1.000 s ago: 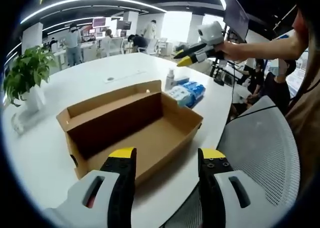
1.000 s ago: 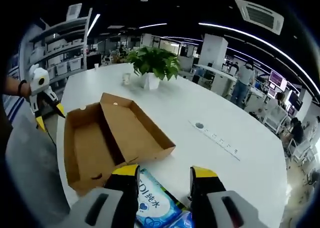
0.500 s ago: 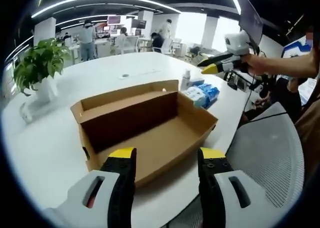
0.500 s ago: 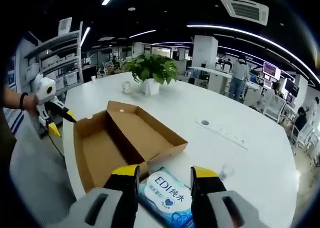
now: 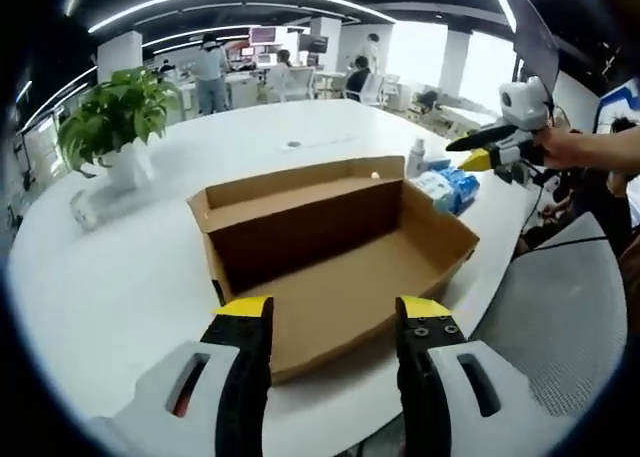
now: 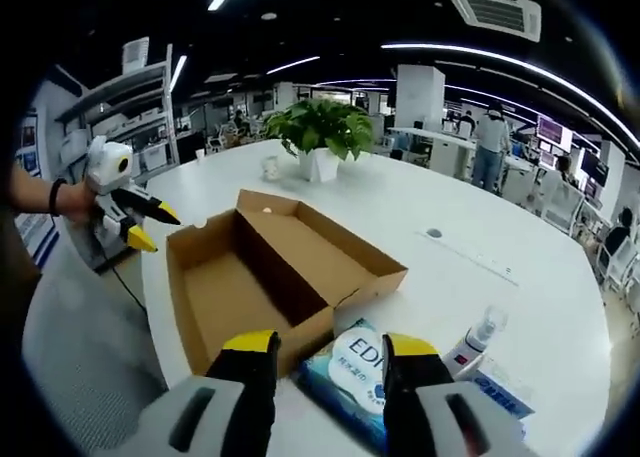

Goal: Operate the shoe box by opening the lid, removing the specified soft item, and placing it in the target area until the item is outside and the box remains undamaged.

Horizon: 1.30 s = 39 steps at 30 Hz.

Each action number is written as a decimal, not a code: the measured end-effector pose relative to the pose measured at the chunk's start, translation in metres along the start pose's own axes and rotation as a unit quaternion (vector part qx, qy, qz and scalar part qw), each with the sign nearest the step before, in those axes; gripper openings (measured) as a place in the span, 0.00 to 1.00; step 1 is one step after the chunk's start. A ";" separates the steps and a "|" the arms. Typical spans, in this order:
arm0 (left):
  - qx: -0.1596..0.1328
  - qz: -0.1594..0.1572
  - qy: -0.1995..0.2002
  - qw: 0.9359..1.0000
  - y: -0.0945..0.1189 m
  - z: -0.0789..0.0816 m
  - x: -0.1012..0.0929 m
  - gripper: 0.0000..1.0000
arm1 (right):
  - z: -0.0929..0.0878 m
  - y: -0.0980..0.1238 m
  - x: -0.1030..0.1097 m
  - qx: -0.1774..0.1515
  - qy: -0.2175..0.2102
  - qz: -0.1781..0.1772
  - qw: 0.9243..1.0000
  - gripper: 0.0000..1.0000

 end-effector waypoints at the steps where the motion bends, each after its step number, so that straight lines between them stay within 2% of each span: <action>1: -0.003 0.000 0.004 1.000 0.000 0.001 0.002 0.48 | -0.001 0.001 0.001 0.001 -0.001 0.001 1.000 0.39; 3: -0.009 0.014 0.022 1.000 0.001 0.003 0.010 0.48 | -0.004 0.000 0.001 0.002 -0.005 0.003 1.000 0.39; 5: -0.001 0.040 0.019 0.999 0.001 0.002 0.020 0.48 | -0.006 0.002 0.001 0.003 -0.010 0.002 1.000 0.39; 8: 0.013 0.074 0.035 0.997 0.001 0.000 0.033 0.47 | -0.008 0.004 -0.001 0.004 -0.013 -0.001 1.000 0.39; 12: 0.054 0.113 0.061 0.990 -0.003 -0.012 0.051 0.39 | -0.010 0.006 -0.003 0.004 -0.020 -0.004 1.000 0.38; 13: 0.068 0.116 0.079 0.988 -0.007 -0.017 0.054 0.38 | -0.011 0.006 -0.003 0.005 -0.020 -0.004 1.000 0.38; 15: 0.076 0.104 0.120 0.984 -0.013 -0.022 0.054 0.38 | -0.013 0.006 -0.001 0.007 -0.022 -0.002 1.000 0.38; 16: 0.081 0.108 0.140 0.981 -0.017 -0.025 0.056 0.37 | -0.015 0.006 0.000 0.010 -0.022 -0.001 1.000 0.38; 17: 0.096 0.114 0.142 0.978 -0.019 -0.028 0.056 0.35 | -0.017 0.006 0.001 0.012 -0.022 0.000 1.000 0.38; 21: 0.112 0.127 0.150 0.974 -0.027 -0.031 0.056 0.29 | -0.020 0.007 0.005 0.016 -0.026 0.001 1.000 0.37; 25: 0.130 0.141 0.163 0.968 -0.033 -0.034 0.057 0.18 | -0.023 0.008 0.006 0.022 -0.025 0.002 0.999 0.37; 26: 0.132 0.142 0.172 0.966 -0.034 -0.035 0.057 0.16 | -0.023 0.008 0.006 0.023 -0.025 0.002 0.999 0.37; 27: 0.135 0.147 0.193 0.961 -0.034 -0.037 0.056 0.14 | -0.023 0.008 0.005 0.022 -0.026 0.001 0.999 0.37; 30: 0.142 0.173 0.201 0.954 -0.034 -0.039 0.057 0.08 | -0.023 0.008 0.003 0.022 -0.031 -0.002 0.999 0.36; 33: 0.138 0.188 0.226 0.946 -0.034 -0.039 0.056 0.06 | -0.022 0.007 0.003 0.023 -0.034 -0.003 0.999 0.36; 36: 0.136 0.200 0.226 0.944 -0.034 -0.039 0.053 0.06 | -0.020 0.004 0.004 0.026 -0.030 -0.002 0.999 0.35; 39: 0.131 0.206 0.245 0.938 -0.034 -0.040 0.051 0.06 | -0.016 0.000 0.000 0.034 -0.009 -0.027 0.999 0.29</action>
Point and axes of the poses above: the point that each gripper's makers call its tool centre point, and the gripper's own axes: y roughly backward along the fingers, x roughly to its left, z roughly out of its top, the point moved 6 cm from there along y, roughly backward along the fingers, and after that the axes turned 3 degrees about x, right-handed, at the moved point
